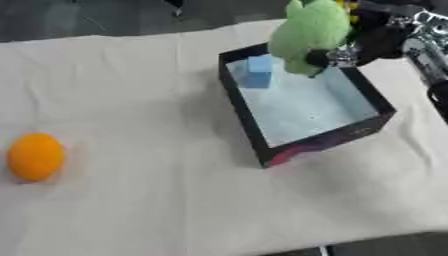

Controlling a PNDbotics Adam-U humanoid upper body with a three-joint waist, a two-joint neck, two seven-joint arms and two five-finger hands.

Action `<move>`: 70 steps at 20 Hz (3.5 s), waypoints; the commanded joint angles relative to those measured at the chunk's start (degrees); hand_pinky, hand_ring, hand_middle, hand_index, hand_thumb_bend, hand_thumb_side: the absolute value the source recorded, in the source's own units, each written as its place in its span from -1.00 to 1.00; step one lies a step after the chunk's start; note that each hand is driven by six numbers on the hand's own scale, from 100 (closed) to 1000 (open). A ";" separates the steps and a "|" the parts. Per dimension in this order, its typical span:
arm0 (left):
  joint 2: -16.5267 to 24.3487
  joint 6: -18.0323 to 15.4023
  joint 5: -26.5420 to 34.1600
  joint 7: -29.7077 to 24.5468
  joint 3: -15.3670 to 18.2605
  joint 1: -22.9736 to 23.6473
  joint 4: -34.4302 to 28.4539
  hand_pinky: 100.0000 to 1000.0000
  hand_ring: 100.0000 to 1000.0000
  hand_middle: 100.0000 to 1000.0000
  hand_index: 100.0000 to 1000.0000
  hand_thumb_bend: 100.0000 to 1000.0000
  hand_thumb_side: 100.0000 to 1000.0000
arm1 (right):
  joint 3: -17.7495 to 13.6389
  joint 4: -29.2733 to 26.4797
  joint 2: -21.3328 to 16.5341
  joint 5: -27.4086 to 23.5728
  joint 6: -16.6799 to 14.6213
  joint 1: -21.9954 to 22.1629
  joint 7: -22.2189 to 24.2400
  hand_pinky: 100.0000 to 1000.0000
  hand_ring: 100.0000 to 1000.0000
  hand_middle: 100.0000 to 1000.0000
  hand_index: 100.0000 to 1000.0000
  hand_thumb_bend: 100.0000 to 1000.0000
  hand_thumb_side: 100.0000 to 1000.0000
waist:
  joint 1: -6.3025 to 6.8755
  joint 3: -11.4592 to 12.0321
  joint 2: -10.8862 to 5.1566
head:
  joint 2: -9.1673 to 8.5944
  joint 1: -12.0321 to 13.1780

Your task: Pick up the objects with one hand, pass them to the other hand, and then place them into the box on the other side of the table.

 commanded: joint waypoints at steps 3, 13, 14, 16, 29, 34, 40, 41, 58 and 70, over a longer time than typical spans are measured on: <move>2.82 -0.28 3.57 1.25 1.15 -0.31 -1.23 0.70 0.19 0.28 0.54 0.37 -0.13 | -1.01 4.71 -2.13 4.51 -5.10 -1.16 -0.71 0.88 0.83 0.61 0.51 -0.39 -1.00 | 0.22 0.29 -1.47 | -0.43 -0.94; 2.97 -0.12 4.39 2.56 1.62 0.09 -1.48 0.70 0.19 0.28 0.54 0.36 -0.13 | 0.49 14.54 -1.08 8.88 -14.78 -1.96 -0.58 0.88 0.84 0.61 0.50 -0.40 -1.00 | 0.37 0.58 -1.05 | -0.90 -1.08; 2.95 -0.11 4.37 2.60 1.65 0.08 -1.49 0.69 0.19 0.28 0.54 0.36 -0.13 | 0.75 14.87 -0.95 9.27 -15.50 -2.10 -0.08 0.88 0.84 0.62 0.51 -0.40 -1.00 | 0.38 0.59 -1.03 | -0.90 -1.08; 2.90 -0.09 4.34 2.66 1.66 0.10 -1.49 0.69 0.20 0.28 0.53 0.35 -0.13 | 1.12 15.21 -0.71 9.91 -16.78 -2.38 1.02 0.89 0.86 0.64 0.54 -0.41 -1.00 | 0.41 0.63 -0.98 | -0.89 -1.05; 2.82 0.31 4.13 2.85 1.76 0.51 -1.43 0.72 0.20 0.29 0.54 0.35 -0.13 | 0.39 13.32 -0.78 15.13 -27.65 -3.30 4.88 1.00 1.00 1.00 1.00 0.47 -0.84 | 0.35 0.50 -0.77 | -0.38 -0.57; 2.86 0.03 4.24 2.67 1.68 0.58 -1.39 0.73 0.20 0.29 0.54 0.33 -0.13 | -0.05 13.54 -0.82 16.68 -30.28 -3.23 1.79 1.00 1.00 1.00 1.00 0.41 -0.90 | 0.40 0.26 -0.86 | -0.24 -0.20; 3.71 -0.60 4.64 0.34 0.87 0.07 -1.20 0.73 0.22 0.31 0.55 0.35 -0.12 | -1.42 11.25 -0.38 11.66 -26.26 -2.36 -2.95 1.00 1.00 1.00 1.00 0.01 -0.39 | 0.68 -0.11 -0.94 | -0.57 2.62; 4.08 -0.85 5.10 -0.56 0.38 -0.16 -0.93 0.73 0.22 0.31 0.55 0.34 -0.12 | -1.66 10.38 -0.31 10.69 -25.30 -2.15 -3.91 1.00 1.00 1.00 1.00 -0.02 -0.35 | 0.75 -0.19 -0.95 | -0.68 3.33; 14.50 -8.48 20.72 -16.65 -16.10 -9.12 7.49 0.82 0.48 0.44 0.63 0.52 -0.38 | -3.84 -1.64 -1.12 -5.21 -13.57 -0.69 -8.53 1.00 1.00 1.00 1.00 0.08 -0.50 | 1.78 -1.40 -1.61 | -1.24 8.73; 16.13 0.57 29.14 -27.88 -23.29 -13.69 12.00 0.83 0.64 0.52 0.64 0.60 -0.49 | -3.82 -3.52 -1.05 -7.16 -11.82 -0.74 -10.70 1.00 1.00 1.00 1.00 0.09 -0.50 | 1.99 -1.81 -1.62 | -1.28 8.90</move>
